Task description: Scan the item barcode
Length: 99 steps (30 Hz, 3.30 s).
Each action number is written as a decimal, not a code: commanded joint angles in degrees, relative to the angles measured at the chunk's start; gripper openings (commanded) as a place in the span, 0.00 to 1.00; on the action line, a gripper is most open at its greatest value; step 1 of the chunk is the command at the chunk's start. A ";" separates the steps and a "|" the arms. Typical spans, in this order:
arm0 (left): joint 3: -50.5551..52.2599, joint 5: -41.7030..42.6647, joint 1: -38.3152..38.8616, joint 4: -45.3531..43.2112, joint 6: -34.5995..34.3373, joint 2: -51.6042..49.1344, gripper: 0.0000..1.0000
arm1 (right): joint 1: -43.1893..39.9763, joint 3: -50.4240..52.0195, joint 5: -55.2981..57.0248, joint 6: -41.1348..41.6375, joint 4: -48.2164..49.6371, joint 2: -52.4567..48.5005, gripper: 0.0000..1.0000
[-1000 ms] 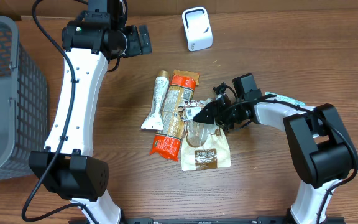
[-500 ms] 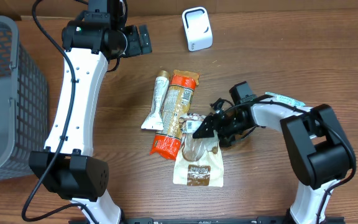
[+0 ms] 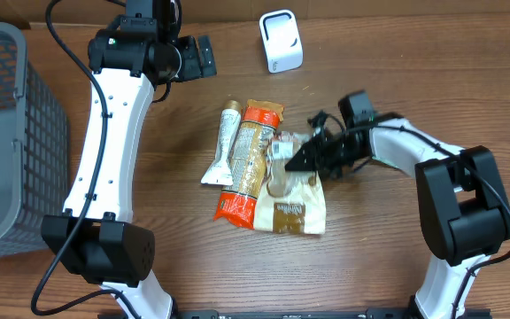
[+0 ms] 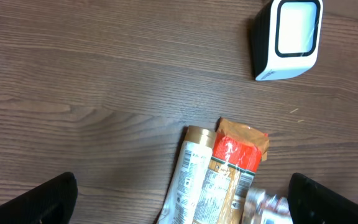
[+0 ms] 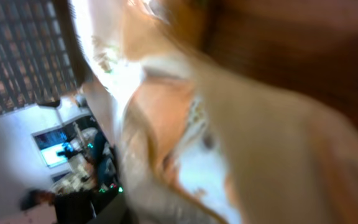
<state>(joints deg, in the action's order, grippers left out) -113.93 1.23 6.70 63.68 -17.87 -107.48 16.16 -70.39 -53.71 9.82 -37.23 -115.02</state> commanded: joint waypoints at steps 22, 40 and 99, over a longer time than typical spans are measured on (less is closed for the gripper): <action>-0.55 -0.17 0.07 0.00 0.07 -0.02 0.99 | 2.73 2.08 12.98 5.25 -0.22 -0.74 0.34; -0.55 -0.17 0.07 0.00 0.07 -0.02 1.00 | -3.21 -7.98 -1.60 -10.25 -9.49 4.31 0.04; -0.55 -0.17 0.07 0.00 0.07 -0.02 1.00 | 8.90 -52.65 92.70 -68.67 20.15 -17.44 0.04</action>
<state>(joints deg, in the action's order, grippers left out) -113.93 1.23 6.70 63.68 -17.87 -107.48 24.01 -122.54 34.61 -47.03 -19.49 -129.99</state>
